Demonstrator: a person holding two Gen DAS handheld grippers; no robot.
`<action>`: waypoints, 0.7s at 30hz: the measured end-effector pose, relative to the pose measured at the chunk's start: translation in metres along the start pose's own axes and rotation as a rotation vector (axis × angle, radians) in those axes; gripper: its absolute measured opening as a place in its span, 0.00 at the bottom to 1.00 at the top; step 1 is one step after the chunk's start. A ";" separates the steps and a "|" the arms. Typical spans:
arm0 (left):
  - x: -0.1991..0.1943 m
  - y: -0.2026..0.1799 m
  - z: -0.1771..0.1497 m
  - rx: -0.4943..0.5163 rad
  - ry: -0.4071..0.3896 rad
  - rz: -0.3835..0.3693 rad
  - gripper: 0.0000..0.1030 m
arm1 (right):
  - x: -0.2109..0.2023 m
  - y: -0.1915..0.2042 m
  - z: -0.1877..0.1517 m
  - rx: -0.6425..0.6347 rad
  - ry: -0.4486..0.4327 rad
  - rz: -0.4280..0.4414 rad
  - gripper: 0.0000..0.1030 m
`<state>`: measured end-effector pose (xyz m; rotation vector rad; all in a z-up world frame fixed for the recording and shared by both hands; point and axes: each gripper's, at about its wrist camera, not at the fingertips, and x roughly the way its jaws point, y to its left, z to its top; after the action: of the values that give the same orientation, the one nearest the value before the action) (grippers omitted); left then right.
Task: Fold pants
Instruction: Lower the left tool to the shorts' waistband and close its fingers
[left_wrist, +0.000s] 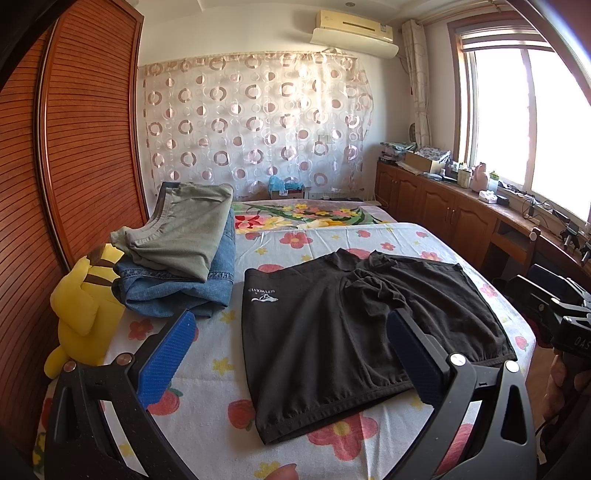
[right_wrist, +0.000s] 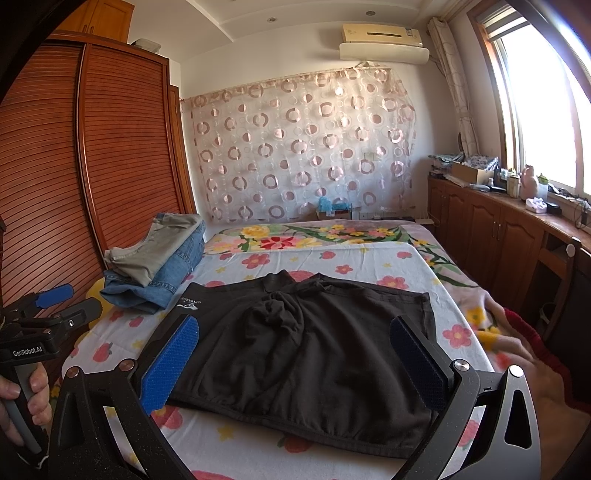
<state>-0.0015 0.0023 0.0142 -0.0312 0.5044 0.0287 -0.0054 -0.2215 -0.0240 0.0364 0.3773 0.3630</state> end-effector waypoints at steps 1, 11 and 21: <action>0.002 0.000 -0.001 0.002 0.007 0.002 1.00 | 0.001 0.000 0.000 -0.001 0.003 0.000 1.00; 0.026 0.008 -0.017 -0.004 0.068 0.009 1.00 | 0.013 -0.011 -0.004 -0.010 0.076 -0.001 1.00; 0.038 0.011 -0.030 -0.003 0.102 0.013 1.00 | 0.032 -0.016 -0.001 -0.034 0.170 -0.021 1.00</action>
<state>0.0165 0.0128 -0.0309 -0.0321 0.6066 0.0404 0.0275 -0.2254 -0.0384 -0.0320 0.5395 0.3525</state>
